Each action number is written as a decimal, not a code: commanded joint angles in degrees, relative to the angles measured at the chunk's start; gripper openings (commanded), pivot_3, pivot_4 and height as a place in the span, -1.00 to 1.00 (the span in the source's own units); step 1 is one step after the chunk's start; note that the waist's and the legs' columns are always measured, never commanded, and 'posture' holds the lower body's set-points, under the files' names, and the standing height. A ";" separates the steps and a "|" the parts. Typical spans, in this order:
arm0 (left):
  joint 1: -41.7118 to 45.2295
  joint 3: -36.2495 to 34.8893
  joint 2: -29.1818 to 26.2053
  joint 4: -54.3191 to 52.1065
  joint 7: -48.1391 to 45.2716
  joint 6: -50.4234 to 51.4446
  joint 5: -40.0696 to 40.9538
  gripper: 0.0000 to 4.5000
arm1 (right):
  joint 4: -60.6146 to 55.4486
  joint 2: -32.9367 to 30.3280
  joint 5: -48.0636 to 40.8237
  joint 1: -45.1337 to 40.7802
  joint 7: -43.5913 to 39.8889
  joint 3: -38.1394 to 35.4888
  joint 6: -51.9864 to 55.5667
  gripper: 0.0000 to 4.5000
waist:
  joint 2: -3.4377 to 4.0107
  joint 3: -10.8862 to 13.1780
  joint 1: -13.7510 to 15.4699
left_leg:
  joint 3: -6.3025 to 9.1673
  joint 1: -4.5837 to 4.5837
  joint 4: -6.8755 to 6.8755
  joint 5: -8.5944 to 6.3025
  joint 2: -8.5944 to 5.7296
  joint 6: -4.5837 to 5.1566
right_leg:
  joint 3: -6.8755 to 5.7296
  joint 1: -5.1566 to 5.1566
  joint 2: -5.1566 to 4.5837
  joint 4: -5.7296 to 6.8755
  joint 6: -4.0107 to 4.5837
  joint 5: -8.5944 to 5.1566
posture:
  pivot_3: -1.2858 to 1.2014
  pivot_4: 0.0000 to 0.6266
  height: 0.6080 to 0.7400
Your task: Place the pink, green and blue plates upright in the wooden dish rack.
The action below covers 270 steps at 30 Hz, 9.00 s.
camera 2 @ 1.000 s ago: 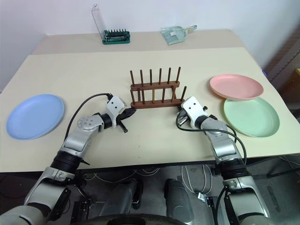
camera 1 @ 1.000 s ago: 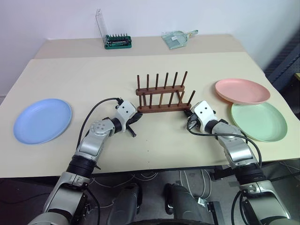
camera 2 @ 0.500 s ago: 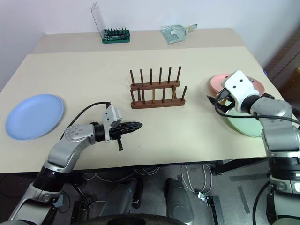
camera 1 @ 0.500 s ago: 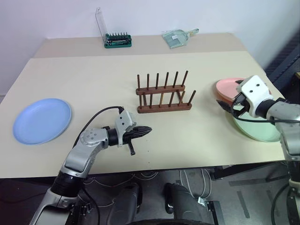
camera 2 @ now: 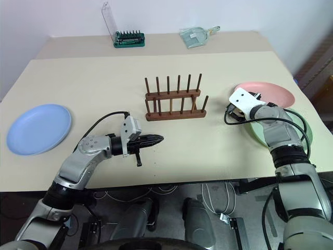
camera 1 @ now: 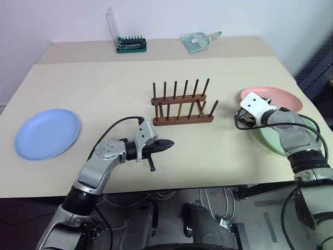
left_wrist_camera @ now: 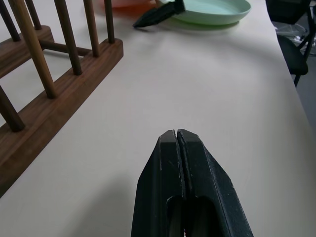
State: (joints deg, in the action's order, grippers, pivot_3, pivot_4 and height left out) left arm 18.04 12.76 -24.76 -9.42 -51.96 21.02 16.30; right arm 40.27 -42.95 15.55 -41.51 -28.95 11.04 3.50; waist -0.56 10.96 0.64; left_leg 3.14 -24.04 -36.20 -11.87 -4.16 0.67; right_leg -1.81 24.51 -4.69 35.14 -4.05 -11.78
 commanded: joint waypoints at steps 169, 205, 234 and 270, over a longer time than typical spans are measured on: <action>-2.69 -3.91 -0.54 -6.18 3.77 1.51 4.21 -1.00 | -52.53 18.75 -83.61 -10.39 26.78 -20.97 46.20 0.75 | 0.21 0.06 -0.33 | -0.08 -0.29 0.01 -0.06 0.05 0.16 | -0.01 0.33 -0.01 0.09 -0.05 0.01 | 0.03 -0.52 0.93; -5.18 -62.34 4.27 -6.87 63.29 42.39 5.18 0.74 | -53.30 15.00 -41.93 -5.14 -19.20 -1.94 20.58 0.79 | -0.27 0.00 0.10 | 0.03 -0.32 0.01 -0.14 0.02 -0.16 | -0.05 0.40 -0.03 0.07 -0.27 0.17 | 0.03 -0.52 0.93; 18.13 -29.07 12.97 -22.20 60.17 12.52 1.69 -0.98 | -43.99 18.20 -9.10 -10.38 -10.91 8.41 -10.15 0.79 | -0.61 0.01 -0.33 | -0.07 -0.27 0.08 0.08 0.02 -0.24 | 0.01 0.42 0.13 0.09 -0.39 0.32 | 0.03 -0.52 0.93; 24.77 -47.93 11.20 -22.04 64.92 12.32 18.21 0.98 | -33.37 24.86 4.64 -12.11 -1.56 10.07 -23.21 -1.00 | -0.62 0.03 -0.61 | 0.01 -0.18 0.08 0.20 0.02 -0.35 | 0.00 0.37 0.28 0.21 -0.38 0.33 | 0.03 -0.52 0.93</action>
State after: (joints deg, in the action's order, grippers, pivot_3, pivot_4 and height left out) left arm 42.95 -33.61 -11.24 -31.40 13.69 35.22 34.99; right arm 10.14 -18.97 22.76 -53.01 -30.61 23.71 -19.97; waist -1.18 11.00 0.03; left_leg 3.15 -24.19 -36.10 -11.66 -4.14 0.32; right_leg -1.81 24.88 -4.40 35.38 -4.43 -11.45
